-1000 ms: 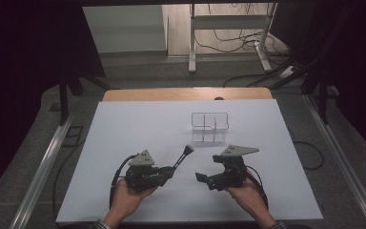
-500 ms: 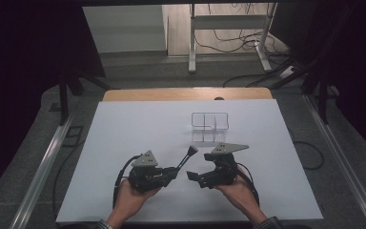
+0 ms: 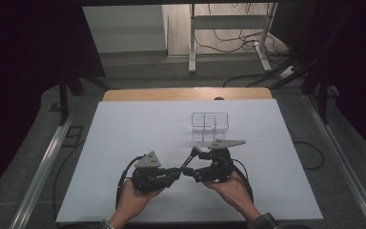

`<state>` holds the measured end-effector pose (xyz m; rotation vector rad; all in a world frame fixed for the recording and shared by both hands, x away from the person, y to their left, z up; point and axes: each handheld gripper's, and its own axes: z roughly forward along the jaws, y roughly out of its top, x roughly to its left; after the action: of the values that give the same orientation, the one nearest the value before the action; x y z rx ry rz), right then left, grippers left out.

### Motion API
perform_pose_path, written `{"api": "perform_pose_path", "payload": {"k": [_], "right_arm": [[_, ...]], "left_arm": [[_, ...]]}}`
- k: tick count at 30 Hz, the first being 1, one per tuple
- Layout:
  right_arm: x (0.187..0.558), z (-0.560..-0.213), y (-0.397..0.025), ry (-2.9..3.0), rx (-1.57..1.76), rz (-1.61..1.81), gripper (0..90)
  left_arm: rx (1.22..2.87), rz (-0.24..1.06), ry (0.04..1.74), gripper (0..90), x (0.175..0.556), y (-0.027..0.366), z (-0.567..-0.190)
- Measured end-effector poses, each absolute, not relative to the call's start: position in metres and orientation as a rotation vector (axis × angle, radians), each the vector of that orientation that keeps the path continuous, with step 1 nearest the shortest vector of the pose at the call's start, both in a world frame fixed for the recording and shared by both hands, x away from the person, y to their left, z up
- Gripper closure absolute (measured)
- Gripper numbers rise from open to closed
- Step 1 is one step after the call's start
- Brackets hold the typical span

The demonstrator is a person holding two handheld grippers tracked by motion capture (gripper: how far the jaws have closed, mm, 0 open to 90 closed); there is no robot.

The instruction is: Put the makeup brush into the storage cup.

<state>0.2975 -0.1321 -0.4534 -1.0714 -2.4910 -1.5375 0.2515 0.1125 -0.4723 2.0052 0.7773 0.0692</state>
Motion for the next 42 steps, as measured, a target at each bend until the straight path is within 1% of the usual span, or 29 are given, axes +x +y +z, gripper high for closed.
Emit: {"api": "perform_pose_path", "payload": {"k": [2, 3, 4, 5, 7, 8, 9, 10, 11, 13, 14, 15, 17, 18, 21, 23, 26, 27, 29, 30, 31, 32, 33, 37, 38, 40, 42], "right_arm": [[0.298, -0.4536, -0.1304, -2.495, -1.06, -1.531, 13.4], [0.2977, -0.453, -0.1289, -2.497, -1.06, -1.532, 17.9], [0.2977, -0.453, -0.1289, -2.497, -1.06, -1.532, 17.9], [0.2979, -0.4528, -0.1282, -2.496, -1.063, -1.529, 20.3], [0.2985, -0.4525, -0.1271, -2.495, -1.062, -1.523, 26.0], [0.2995, -0.4527, -0.1266, -2.474, -1.073, -1.517, 31.3], [0.2999, -0.453, -0.1268, -2.461, -1.073, -1.516, 34.7], [0.2999, -0.453, -0.1268, -2.461, -1.073, -1.516, 34.7], [0.3003, -0.4532, -0.127, -2.441, -1.079, -1.516, 37.5], [0.3011, -0.4539, -0.1275, -2.412, -1.076, -1.516, 46.4], [0.3009, -0.4541, -0.1276, -2.403, -1.076, -1.517, 52.3], [0.3003, -0.4538, -0.1278, -2.394, -1.076, -1.52, 60.1], [0.3007, -0.4541, -0.1287, -2.334, -1.057, -1.535, 71.4], [0.3006, -0.454, -0.1288, -2.292, -1.047, -1.53, 75.3], [0.2966, -0.452, -0.1248, -2.331, -1.032, -1.528, 76.6], [0.2951, -0.4509, -0.1238, -2.379, -1.037, -1.524, 76.6], [0.296, -0.4508, -0.1259, -2.387, -1.049, -1.519, 76.5], [0.2961, -0.4505, -0.1272, -2.395, -1.048, -1.52, 76.5], [0.2962, -0.45, -0.128, -2.411, -1.039, -1.523, 76.5], [0.2962, -0.45, -0.128, -2.411, -1.039, -1.523, 76.5], [0.2961, -0.4499, -0.1283, -2.419, -1.039, -1.522, 76.5], [0.2962, -0.4501, -0.1286, -2.432, -1.045, -1.514, 76.4], [0.2962, -0.4501, -0.1286, -2.432, -1.045, -1.514, 76.4], [0.296, -0.4516, -0.1289, -2.448, -1.045, -1.505, 76.5], [0.2956, -0.452, -0.1289, -2.458, -1.045, -1.506, 76.4], [0.2954, -0.452, -0.1291, -2.464, -1.043, -1.508, 76.5], [0.295, -0.4519, -0.1297, -2.458, -1.047, -1.508, 76.4]], "left_arm": [[2.006, 0.068, 0.771, 79.3, 0.2517, 0.112, -0.4723], [2.005, 0.068, 0.77, 79.3, 0.2516, 0.1117, -0.4724], [2.005, 0.064, 0.768, 79.3, 0.2516, 0.1113, -0.4725], [2.005, 0.064, 0.767, 79.3, 0.2516, 0.111, -0.4725], [2.005, 0.065, 0.764, 79.3, 0.2515, 0.1106, -0.4726], [2.005, 0.065, 0.764, 79.2, 0.2515, 0.1105, -0.4726], [2.004, 0.065, 0.764, 79.3, 0.2515, 0.1104, -0.4725], [2.003, 0.065, 0.764, 79.3, 0.2514, 0.1105, -0.4725], [2.002, 0.062, 0.765, 79.2, 0.2514, 0.1104, -0.4725], [2.007, 0.063, 0.76, 79.2, 0.2514, 0.1099, -0.4726], [2.01, 0.064, 0.758, 79.2, 0.2513, 0.1095, -0.4725], [2.018, 0.064, 0.754, 79.2, 0.2513, 0.1088, -0.4726], [2.039, 0.063, 0.743, 78.7, 0.2516, 0.107, -0.4737], [2.047, 0.067, 0.75, 77.4, 0.2519, 0.1063, -0.4741], [2.052, 0.063, 0.766, 72.2, 0.2533, 0.1069, -0.4753], [2.057, 0.063, 0.776, 63.1, 0.2538, 0.1073, -0.4751], [2.064, 0.07, 0.782, 54.8, 0.2538, 0.1073, -0.4749], [2.068, 0.077, 0.783, 48.8, 0.2538, 0.1073, -0.4751], [2.079, 0.093, 0.786, 43.1, 0.2539, 0.107, -0.4757], [2.085, 0.107, 0.788, 43.1, 0.2537, 0.1067, -0.4761], [2.09, 0.114, 0.786, 40.1, 0.2538, 0.1063, -0.4766], [2.096, 0.123, 0.784, 34.4, 0.2537, 0.1059, -0.4771], [2.103, 0.135, 0.784, 34.4, 0.2536, 0.1055, -0.4776], [2.118, 0.163, 0.787, 25.1, 0.2542, 0.1048, -0.4795], [2.117, 0.166, 0.794, 19.6, 0.2542, 0.1048, -0.4798], [2.119, 0.172, 0.81, 18.0, 0.2547, 0.1052, -0.4804], [2.112, 0.166, 0.828, 14.3, 0.2549, 0.1063, -0.4804]]}}
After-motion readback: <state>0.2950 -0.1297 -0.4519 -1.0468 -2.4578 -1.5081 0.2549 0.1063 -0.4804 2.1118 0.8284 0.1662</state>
